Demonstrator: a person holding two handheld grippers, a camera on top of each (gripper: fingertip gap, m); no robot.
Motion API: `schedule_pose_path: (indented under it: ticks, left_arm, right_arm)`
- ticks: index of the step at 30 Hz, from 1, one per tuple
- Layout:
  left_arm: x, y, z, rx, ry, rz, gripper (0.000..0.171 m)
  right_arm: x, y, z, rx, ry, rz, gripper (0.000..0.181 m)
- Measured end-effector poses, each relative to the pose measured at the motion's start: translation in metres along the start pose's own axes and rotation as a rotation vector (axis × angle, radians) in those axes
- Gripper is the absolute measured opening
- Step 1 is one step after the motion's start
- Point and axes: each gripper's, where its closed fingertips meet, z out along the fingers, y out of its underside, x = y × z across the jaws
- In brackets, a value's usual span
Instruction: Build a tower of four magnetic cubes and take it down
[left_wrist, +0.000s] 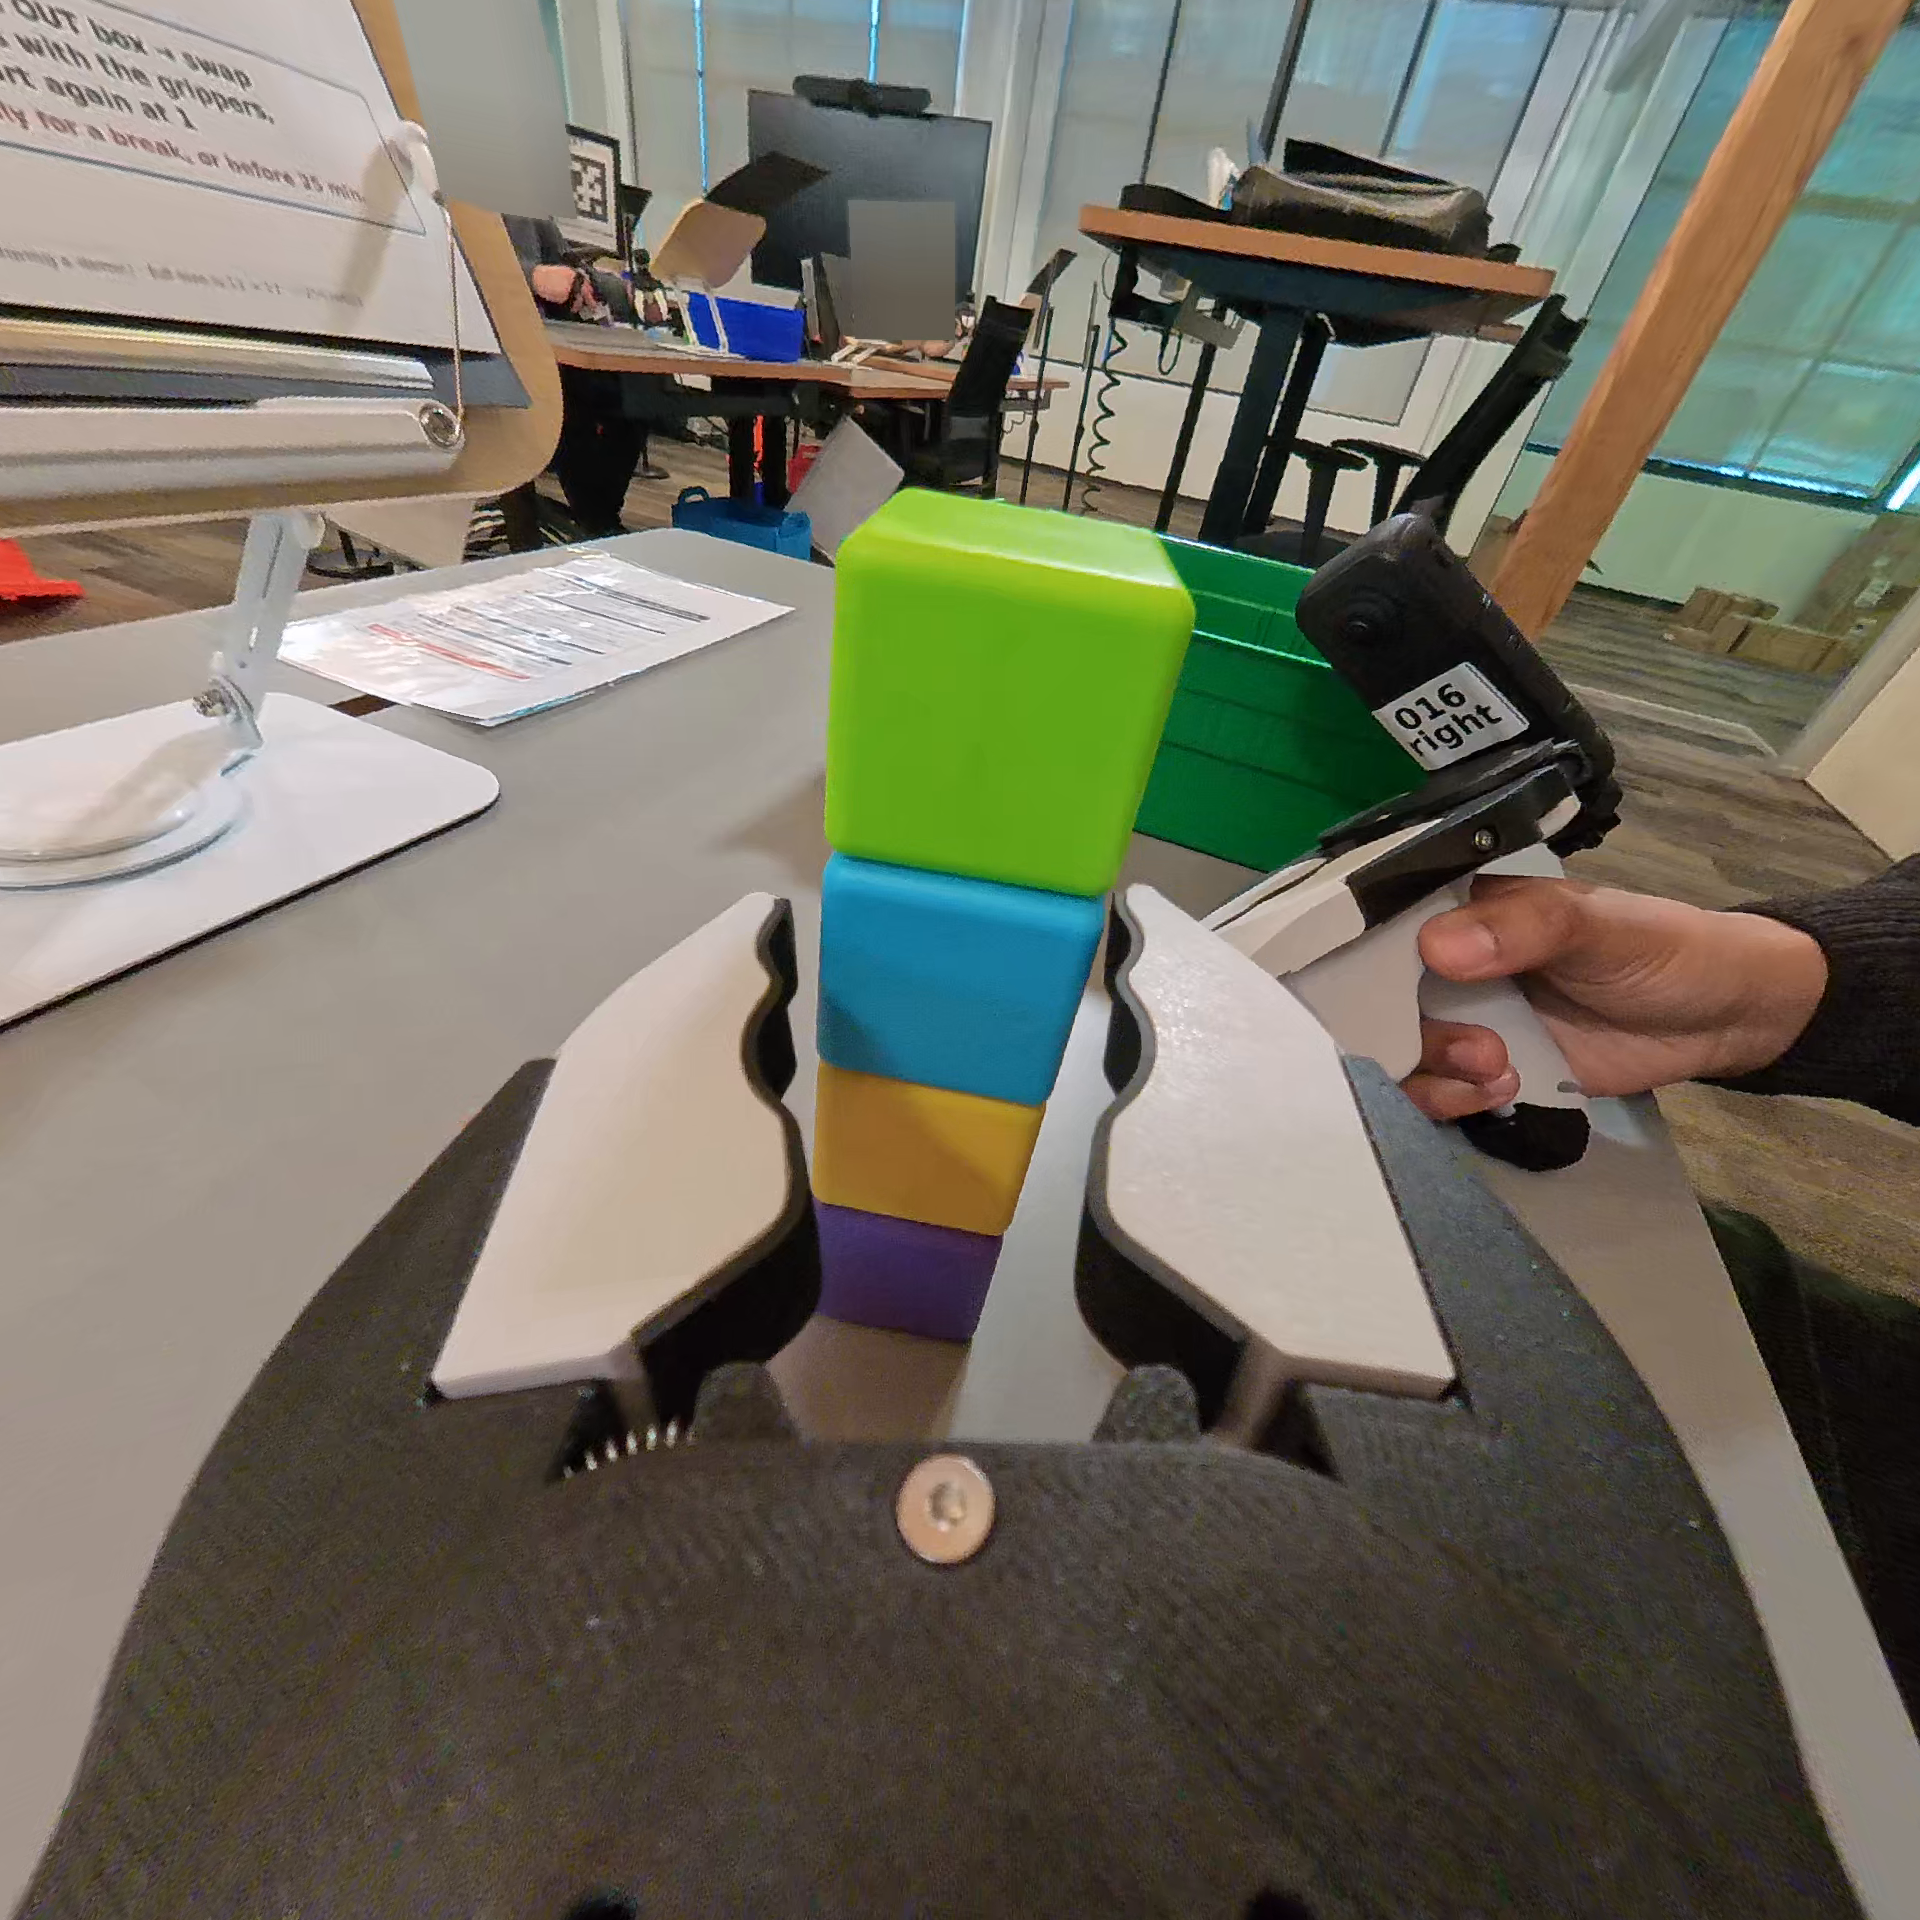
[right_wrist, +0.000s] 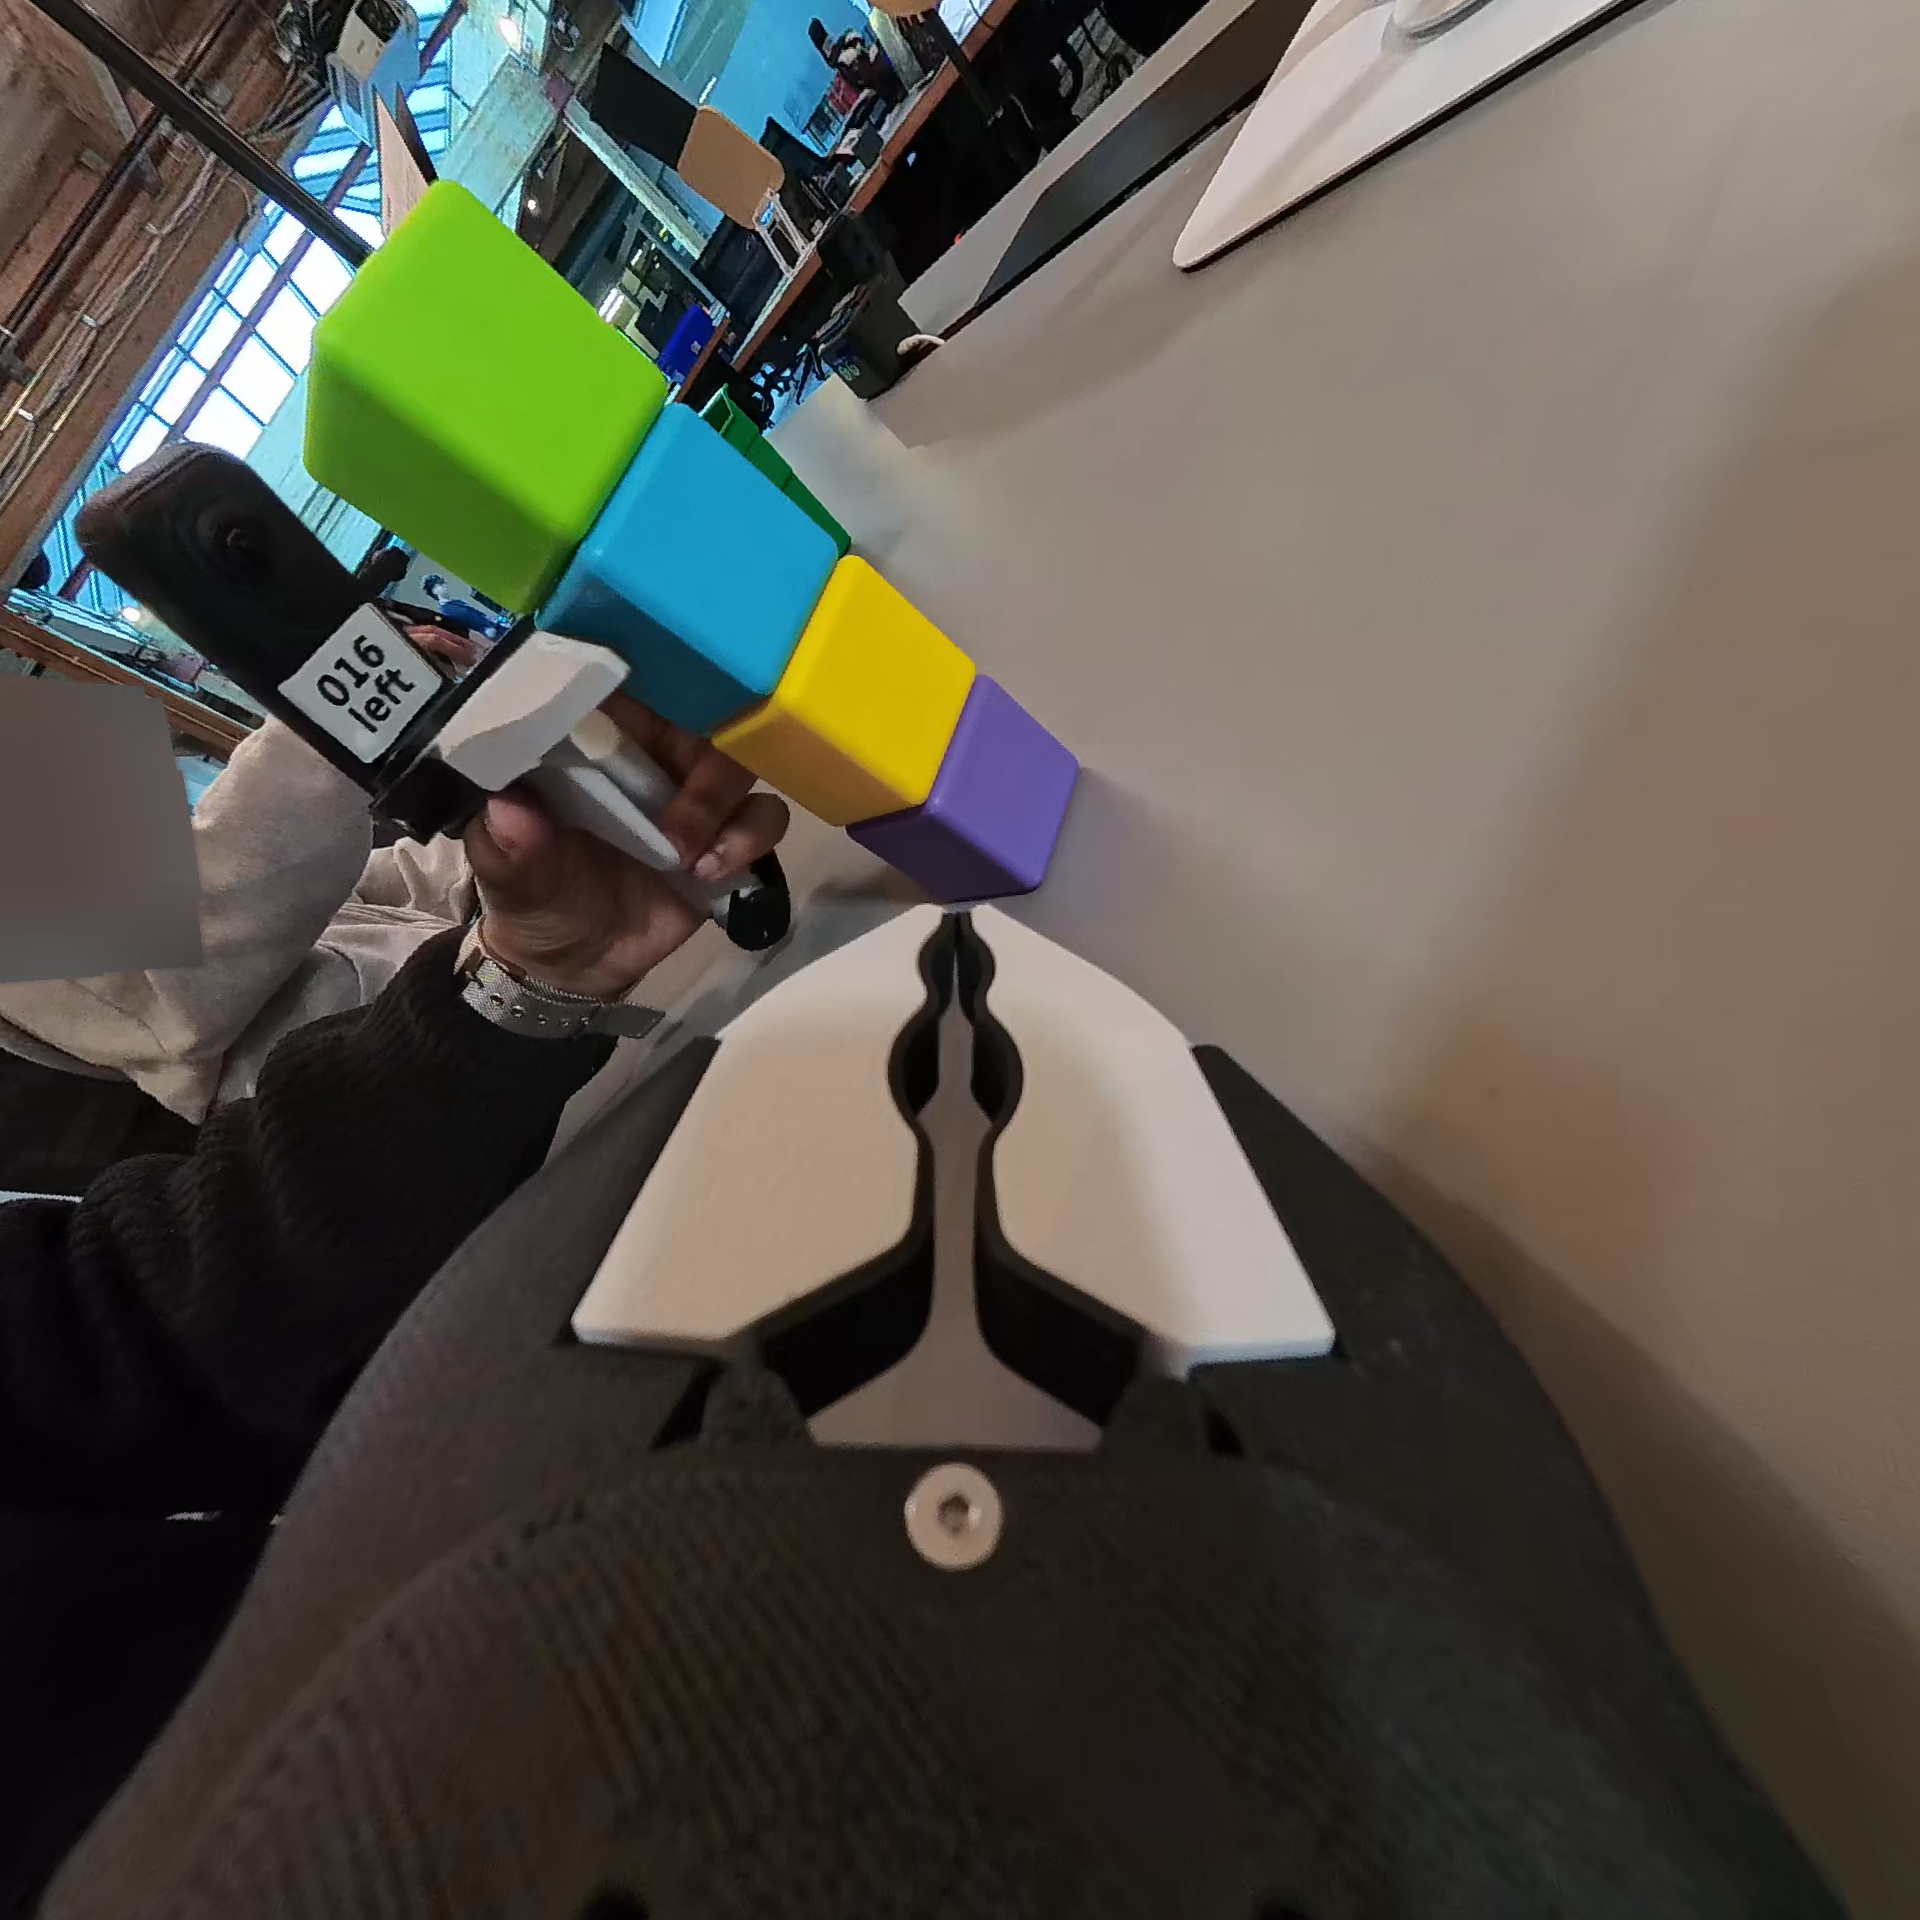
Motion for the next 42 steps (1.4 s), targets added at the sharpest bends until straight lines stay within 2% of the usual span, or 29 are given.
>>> schedule_pose_path:
  ticks: [2,5,17,27,37,42]
  left_arm:
    - [0.001,0.002,-0.001,-0.014,0.003,0.035,0.052]
    - [0.003,0.003,-0.002,-0.005,0.011,0.076,0.052]
    - [0.002,0.004,0.0,-0.009,0.023,0.057,0.052]
    - [0.027,0.008,0.004,-0.059,0.197,0.011,0.053]
    - [0.037,0.009,0.001,-0.042,0.24,0.032,0.053]
    - [0.048,0.011,0.0,-0.048,0.309,0.026,0.053]
  right_arm:
    - [0.0,0.0,0.0,-0.001,0.0,-0.001,0.0]
    - [0.0,0.0,0.0,0.0,-0.002,0.001,0.0]
    - [-0.001,0.001,0.0,-0.007,-0.006,0.002,0.0]
    - [-0.001,0.001,0.0,-0.003,-0.01,0.008,0.0]
    - [-0.001,0.001,-0.001,-0.004,-0.016,0.015,0.0]
    - [-0.001,0.002,-0.001,-0.005,-0.019,0.023,0.0]
